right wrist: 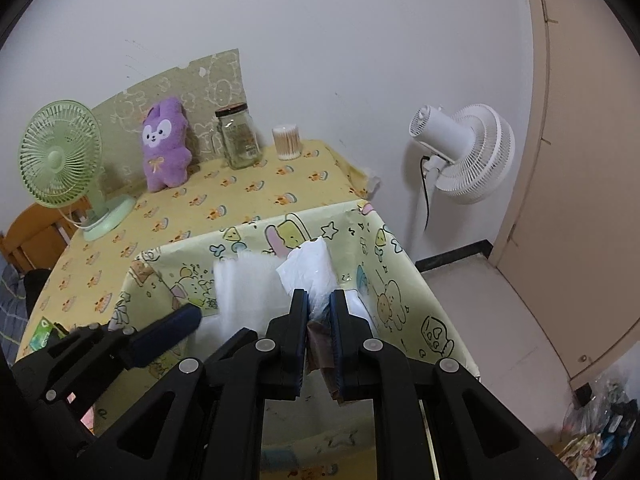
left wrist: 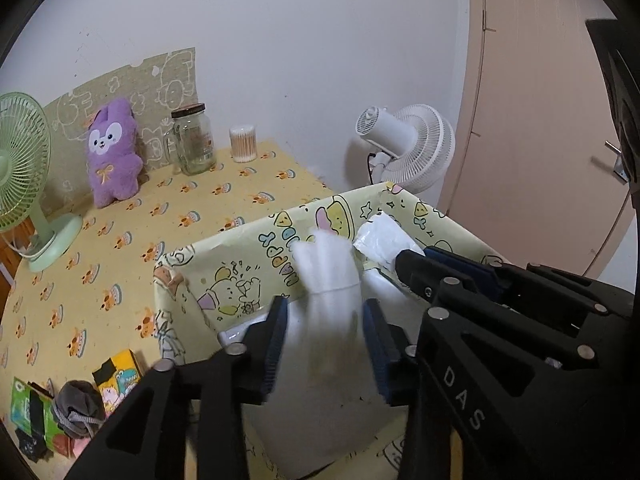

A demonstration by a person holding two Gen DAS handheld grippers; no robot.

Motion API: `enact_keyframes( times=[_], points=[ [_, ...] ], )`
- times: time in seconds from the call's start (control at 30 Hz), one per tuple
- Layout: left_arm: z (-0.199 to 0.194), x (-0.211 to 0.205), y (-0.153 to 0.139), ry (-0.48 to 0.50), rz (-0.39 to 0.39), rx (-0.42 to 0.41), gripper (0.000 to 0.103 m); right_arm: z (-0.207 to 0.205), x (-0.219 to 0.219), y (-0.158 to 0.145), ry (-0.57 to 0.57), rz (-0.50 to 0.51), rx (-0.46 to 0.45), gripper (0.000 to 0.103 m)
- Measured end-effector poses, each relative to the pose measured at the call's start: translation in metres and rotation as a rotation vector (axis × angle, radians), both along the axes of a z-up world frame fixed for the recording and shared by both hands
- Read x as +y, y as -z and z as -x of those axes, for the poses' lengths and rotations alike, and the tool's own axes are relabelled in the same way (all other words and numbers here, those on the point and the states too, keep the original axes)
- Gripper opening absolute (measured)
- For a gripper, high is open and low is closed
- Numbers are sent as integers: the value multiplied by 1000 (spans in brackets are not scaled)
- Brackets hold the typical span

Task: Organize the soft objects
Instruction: 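Open the left gripper over the box while the right gripper releases its cloth, then withdraw both grippers from the box back toward the table items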

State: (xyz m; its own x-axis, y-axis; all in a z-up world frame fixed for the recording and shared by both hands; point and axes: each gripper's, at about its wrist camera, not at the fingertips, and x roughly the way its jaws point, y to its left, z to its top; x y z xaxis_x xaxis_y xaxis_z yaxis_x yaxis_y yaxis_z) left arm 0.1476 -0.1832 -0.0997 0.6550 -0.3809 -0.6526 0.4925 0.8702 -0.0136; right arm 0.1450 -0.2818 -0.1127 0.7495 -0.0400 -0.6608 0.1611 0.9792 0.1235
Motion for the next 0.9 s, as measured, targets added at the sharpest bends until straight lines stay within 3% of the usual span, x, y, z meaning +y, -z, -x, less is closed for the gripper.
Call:
enact_keyframes(
  times=[0.03, 0.07, 0.1, 0.43, 0.47, 0.53, 0.57, 0.6, 0.77, 0.9],
  points=[
    [0, -1, 0, -2, -5, -2, 53, -1, 0, 0, 2, 1, 1, 16],
    [-1, -1, 0, -4, -6, 4, 69, -1, -1, 0, 3, 1, 3, 16],
    [0, -1, 0, -5, -1, 12, 76, -2, -1, 0, -1, -3, 10, 17],
    [6, 4, -5, -36, -7, 10, 83, 2, 5, -7, -23, 19, 19, 20],
    [6, 6, -6, -40, -8, 9, 85, 3, 6, -8, -24, 20, 18, 23],
    [7, 8, -7, -48, -5, 9, 86, 5, 8, -11, -29, 24, 13, 39],
    [8, 9, -9, -48, 0, 10, 87, 6, 8, -12, -28, 26, 6, 59],
    [9, 10, -10, -49, 4, 9, 88, 9, 9, -15, -23, 30, -14, 72],
    [16, 15, -20, -57, 8, -19, 90, 17, 14, -28, -21, 55, -55, 74],
    [22, 22, -29, -69, 16, -42, 92, 23, 19, -38, -25, 63, -78, 83]
  ],
)
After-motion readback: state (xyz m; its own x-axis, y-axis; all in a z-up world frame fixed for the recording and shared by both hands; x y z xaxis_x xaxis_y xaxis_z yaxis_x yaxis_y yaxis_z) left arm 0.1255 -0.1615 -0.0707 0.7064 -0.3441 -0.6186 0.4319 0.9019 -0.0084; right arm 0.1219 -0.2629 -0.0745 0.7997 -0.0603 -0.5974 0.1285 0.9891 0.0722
